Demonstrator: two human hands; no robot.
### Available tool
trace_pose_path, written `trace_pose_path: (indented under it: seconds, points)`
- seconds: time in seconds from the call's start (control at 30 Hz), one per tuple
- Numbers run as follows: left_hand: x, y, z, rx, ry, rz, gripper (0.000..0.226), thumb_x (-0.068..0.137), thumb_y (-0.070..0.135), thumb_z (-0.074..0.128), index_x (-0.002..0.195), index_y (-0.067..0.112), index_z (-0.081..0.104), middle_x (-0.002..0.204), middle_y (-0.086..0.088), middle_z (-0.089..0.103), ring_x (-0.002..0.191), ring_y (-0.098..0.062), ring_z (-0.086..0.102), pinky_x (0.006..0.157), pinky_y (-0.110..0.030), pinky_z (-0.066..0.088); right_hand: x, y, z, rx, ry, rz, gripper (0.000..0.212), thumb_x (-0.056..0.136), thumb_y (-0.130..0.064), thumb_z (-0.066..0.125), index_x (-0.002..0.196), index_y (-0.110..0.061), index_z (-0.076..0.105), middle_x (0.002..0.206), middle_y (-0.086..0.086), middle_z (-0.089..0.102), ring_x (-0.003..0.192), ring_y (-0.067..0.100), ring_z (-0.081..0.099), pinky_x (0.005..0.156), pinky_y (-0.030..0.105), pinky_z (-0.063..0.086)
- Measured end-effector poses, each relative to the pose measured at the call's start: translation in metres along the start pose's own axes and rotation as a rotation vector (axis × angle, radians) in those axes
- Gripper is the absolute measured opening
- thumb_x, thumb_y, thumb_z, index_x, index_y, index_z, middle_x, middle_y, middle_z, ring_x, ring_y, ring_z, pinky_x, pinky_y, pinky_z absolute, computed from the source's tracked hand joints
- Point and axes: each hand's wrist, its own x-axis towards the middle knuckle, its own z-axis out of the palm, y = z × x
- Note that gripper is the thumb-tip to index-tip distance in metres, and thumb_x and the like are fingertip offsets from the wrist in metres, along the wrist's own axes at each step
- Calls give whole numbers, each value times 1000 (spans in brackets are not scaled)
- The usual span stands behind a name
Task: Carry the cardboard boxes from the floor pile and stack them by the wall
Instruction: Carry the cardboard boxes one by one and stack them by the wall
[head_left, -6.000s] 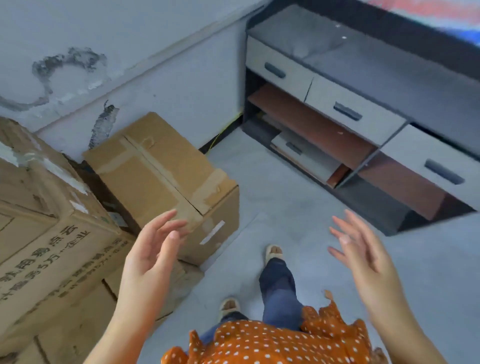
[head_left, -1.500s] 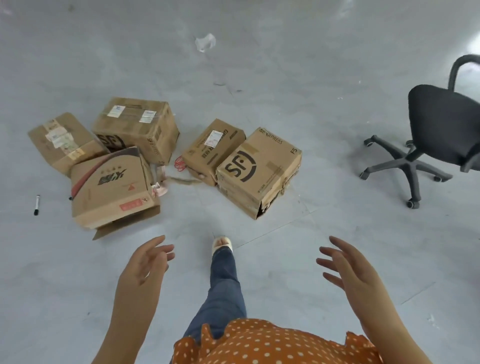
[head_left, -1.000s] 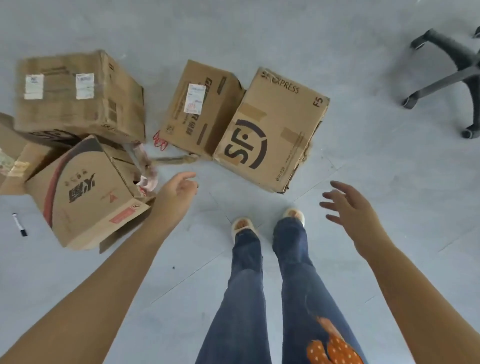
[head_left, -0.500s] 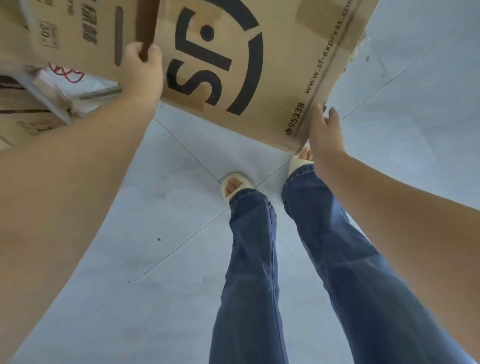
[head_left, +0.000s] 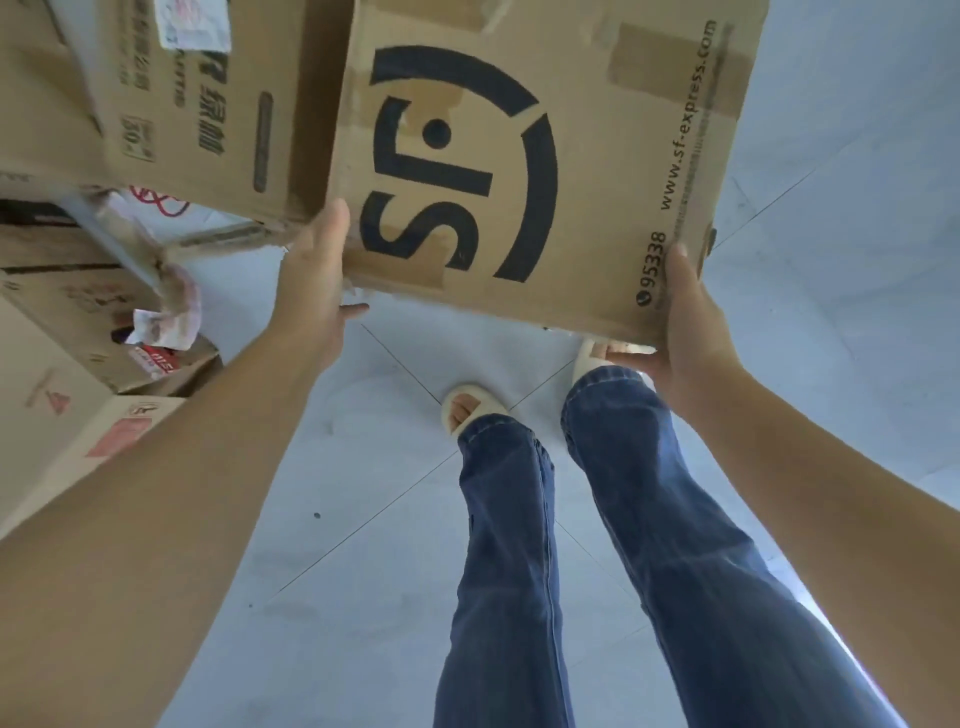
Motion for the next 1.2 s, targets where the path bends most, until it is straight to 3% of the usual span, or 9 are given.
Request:
trace_pose_path:
  seconds: [0.1,0.17,0.27,0.4,0.53,0.67,0.87,1.03,1.2]
  points:
    - [-48,10,-15,-139,16,-12,46,88,52,51,128,31,53,128,5,57,117,-18,52,82,-49,54,-46,-31,-19,-35,-37,-99,28,91,-58,49,105,-38,62,98,-15,73,92,15,70,80,49,58]
    - [-86,23,-28,-201,51,-21,40,86,48,54,121,30,60,120,6,62,111,-17,56,74,-47,57,-83,-53,-23,-121,-54,-142,31,93,-58,44,107,-37,62,104,-13,71,93,16,68,69,43,60]
    - [-150,42,-49,-228,74,-18,36,91,48,52,121,31,59,115,8,63,110,-16,56,84,-53,53,-141,-80,-29,-207,-55,-163,33,97,-51,40,116,-33,60,113,-4,63,96,21,62,61,44,59]
    - [-234,58,-82,-269,116,19,35,95,42,49,126,27,54,106,7,57,105,-17,52,91,-61,47,-218,-99,-39,-269,-69,-215,35,99,-46,38,122,-30,60,107,0,62,94,23,63,62,45,59]
    - [-310,75,-109,-382,145,66,31,97,40,47,127,32,52,116,7,60,100,-16,55,94,-58,46,-287,-116,-50,-328,-145,-377,28,99,-46,37,110,-47,62,101,-6,66,87,22,63,72,55,59]
    - [-379,85,-130,-554,164,114,17,98,36,46,94,45,59,81,24,66,87,-4,55,82,-44,49,-348,-141,-60,-386,-254,-515,25,100,-45,40,98,-59,60,91,-20,65,81,15,59,75,57,58]
    - [-462,63,-127,-670,359,239,19,100,29,44,112,40,54,87,21,67,78,3,64,68,-30,52,-408,-171,-63,-557,-448,-654,30,101,-43,38,100,-61,62,84,-28,68,78,17,62,75,59,56]
    - [-526,25,-91,-823,577,214,30,98,37,44,126,27,50,108,4,62,96,-11,58,91,-48,52,-445,-177,-71,-744,-609,-747,31,101,-44,35,96,-65,57,80,-33,67,79,9,69,72,49,59]
    - [-582,-17,-57,-1002,732,158,33,98,37,47,128,23,47,111,2,58,96,-12,56,82,-41,53,-476,-162,-86,-905,-761,-786,33,101,-42,35,89,-61,59,78,-28,68,66,5,68,68,46,58]
